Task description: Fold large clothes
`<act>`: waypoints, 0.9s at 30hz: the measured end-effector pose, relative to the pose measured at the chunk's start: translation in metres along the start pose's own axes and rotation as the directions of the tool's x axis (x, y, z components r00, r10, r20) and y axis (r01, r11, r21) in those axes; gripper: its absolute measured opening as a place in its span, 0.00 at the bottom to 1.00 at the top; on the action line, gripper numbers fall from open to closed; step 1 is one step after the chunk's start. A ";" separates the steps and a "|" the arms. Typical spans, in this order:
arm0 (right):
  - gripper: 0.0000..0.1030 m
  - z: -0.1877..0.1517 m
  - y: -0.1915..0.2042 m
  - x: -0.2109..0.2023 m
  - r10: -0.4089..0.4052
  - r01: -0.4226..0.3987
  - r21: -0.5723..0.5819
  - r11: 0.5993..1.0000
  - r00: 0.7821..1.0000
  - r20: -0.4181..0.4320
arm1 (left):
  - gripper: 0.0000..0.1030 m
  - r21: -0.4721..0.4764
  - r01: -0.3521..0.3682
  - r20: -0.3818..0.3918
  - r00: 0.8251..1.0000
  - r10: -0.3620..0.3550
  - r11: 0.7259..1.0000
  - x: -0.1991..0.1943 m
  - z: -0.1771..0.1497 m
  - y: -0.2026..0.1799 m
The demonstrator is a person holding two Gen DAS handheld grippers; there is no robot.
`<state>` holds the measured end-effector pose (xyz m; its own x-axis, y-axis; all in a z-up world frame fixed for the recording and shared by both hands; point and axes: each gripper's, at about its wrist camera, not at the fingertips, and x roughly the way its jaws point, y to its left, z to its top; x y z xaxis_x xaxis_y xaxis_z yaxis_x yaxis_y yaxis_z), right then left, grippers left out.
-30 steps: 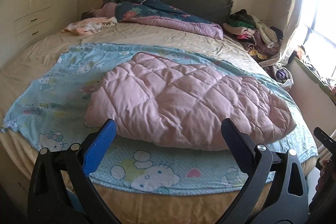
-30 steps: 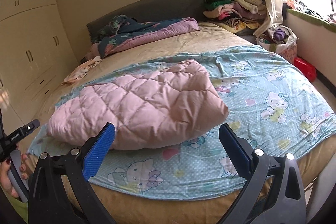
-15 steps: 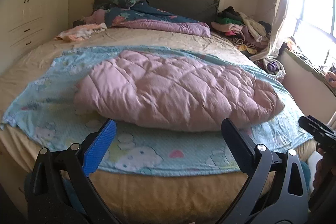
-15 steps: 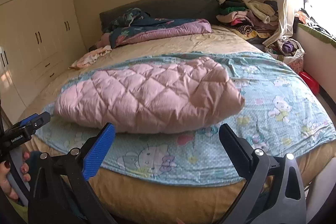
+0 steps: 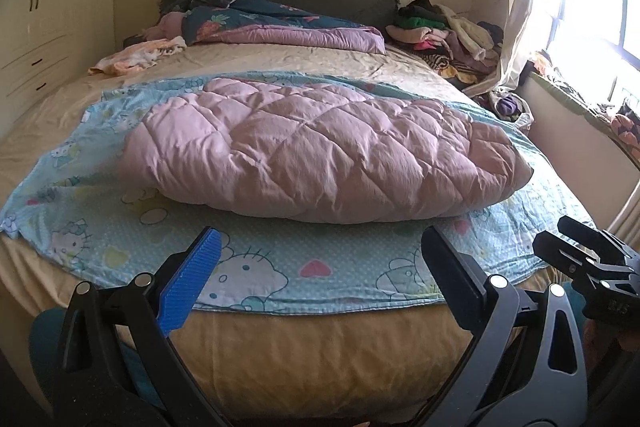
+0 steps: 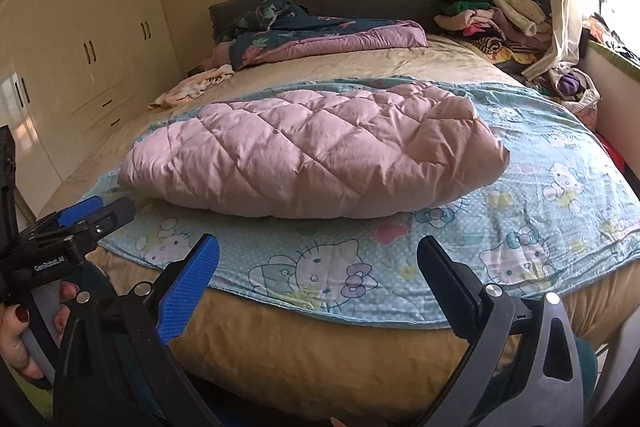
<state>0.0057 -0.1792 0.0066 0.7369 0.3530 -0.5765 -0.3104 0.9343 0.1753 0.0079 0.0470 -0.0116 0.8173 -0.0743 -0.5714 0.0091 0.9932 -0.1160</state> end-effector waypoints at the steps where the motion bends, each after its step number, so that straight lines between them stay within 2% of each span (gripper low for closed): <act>1: 0.96 0.000 0.000 0.000 0.001 -0.001 -0.001 1.000 1.000 -0.001 | 0.91 0.000 0.000 -0.001 1.000 0.000 1.000 0.000 0.000 0.000; 27: 0.96 0.001 0.002 -0.004 0.004 -0.004 -0.006 1.000 1.000 0.006 | 0.91 0.005 -0.002 -0.005 1.000 0.002 1.000 -0.002 -0.001 0.001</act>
<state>0.0029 -0.1789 0.0097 0.7389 0.3574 -0.5712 -0.3171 0.9324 0.1733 0.0057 0.0482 -0.0116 0.8142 -0.0725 -0.5761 0.0104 0.9938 -0.1103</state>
